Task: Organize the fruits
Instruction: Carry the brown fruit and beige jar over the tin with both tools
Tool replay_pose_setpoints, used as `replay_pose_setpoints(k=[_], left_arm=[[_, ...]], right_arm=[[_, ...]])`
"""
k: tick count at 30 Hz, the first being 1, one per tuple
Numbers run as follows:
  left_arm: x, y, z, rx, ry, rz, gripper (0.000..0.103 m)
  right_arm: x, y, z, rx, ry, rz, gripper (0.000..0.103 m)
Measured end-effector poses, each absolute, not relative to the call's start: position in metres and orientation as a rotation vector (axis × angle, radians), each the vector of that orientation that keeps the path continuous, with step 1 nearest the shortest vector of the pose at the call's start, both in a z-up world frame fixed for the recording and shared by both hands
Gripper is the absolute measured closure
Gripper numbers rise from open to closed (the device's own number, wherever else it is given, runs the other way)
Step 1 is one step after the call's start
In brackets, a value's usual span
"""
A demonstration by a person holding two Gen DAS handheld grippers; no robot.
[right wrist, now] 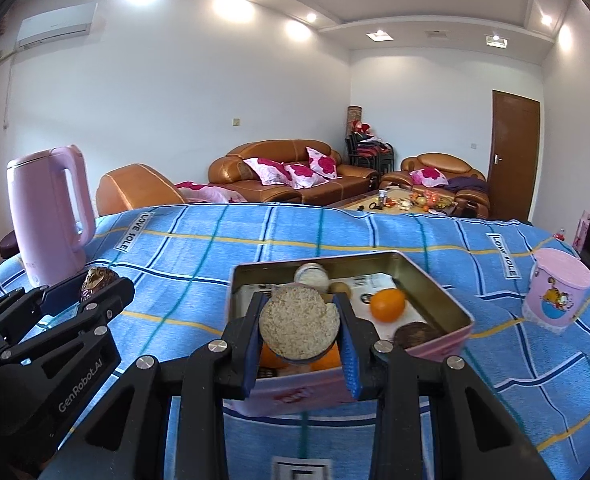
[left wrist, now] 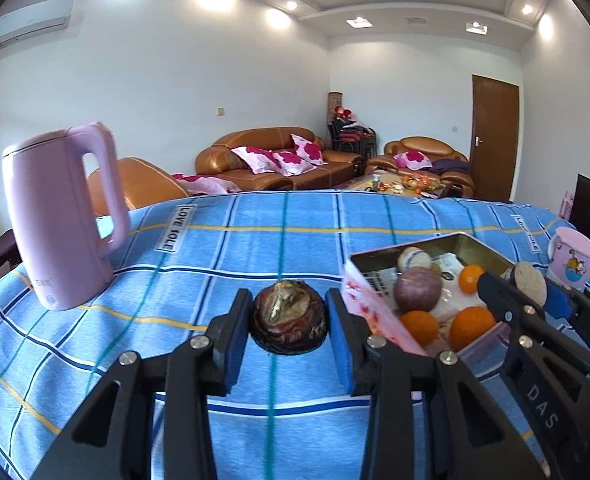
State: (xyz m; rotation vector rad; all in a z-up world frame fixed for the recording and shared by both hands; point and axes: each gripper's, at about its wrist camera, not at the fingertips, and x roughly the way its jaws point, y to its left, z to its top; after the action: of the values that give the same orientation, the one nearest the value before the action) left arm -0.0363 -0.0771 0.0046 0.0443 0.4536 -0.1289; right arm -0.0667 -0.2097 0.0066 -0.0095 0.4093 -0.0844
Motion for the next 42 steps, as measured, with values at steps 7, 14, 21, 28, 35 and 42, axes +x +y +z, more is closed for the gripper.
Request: replay_pose_setpoints(k=[7, 14, 21, 28, 35, 42], left_arm=[[-0.039, -0.115, 0.005, 0.068, 0.454, -0.191, 0.064], [-0.041, -0.153, 0.005, 0.093, 0.463, -0.262, 0.064], [-0.038, -0.179, 0.005, 0.08, 0.484, -0.307, 0.064], [-0.039, -0.203, 0.005, 0.085, 0.489, -0.335, 0.064], [-0.036, -0.223, 0.004, 0.071, 0.511, -0.383, 0.064], [-0.022, -0.224, 0.009, 0.019, 0.529, -0.382, 0.064]], right_arm=[[-0.071, -0.235, 0.008, -0.003, 0.41, -0.123, 0.067], [-0.075, -0.277, 0.008, 0.01, 0.419, -0.193, 0.067], [-0.078, -0.313, 0.008, 0.02, 0.43, -0.253, 0.067], [-0.076, -0.332, 0.01, 0.024, 0.443, -0.291, 0.067], [-0.074, -0.344, 0.01, 0.027, 0.452, -0.313, 0.067], [-0.06, -0.349, 0.012, -0.003, 0.467, -0.317, 0.067]])
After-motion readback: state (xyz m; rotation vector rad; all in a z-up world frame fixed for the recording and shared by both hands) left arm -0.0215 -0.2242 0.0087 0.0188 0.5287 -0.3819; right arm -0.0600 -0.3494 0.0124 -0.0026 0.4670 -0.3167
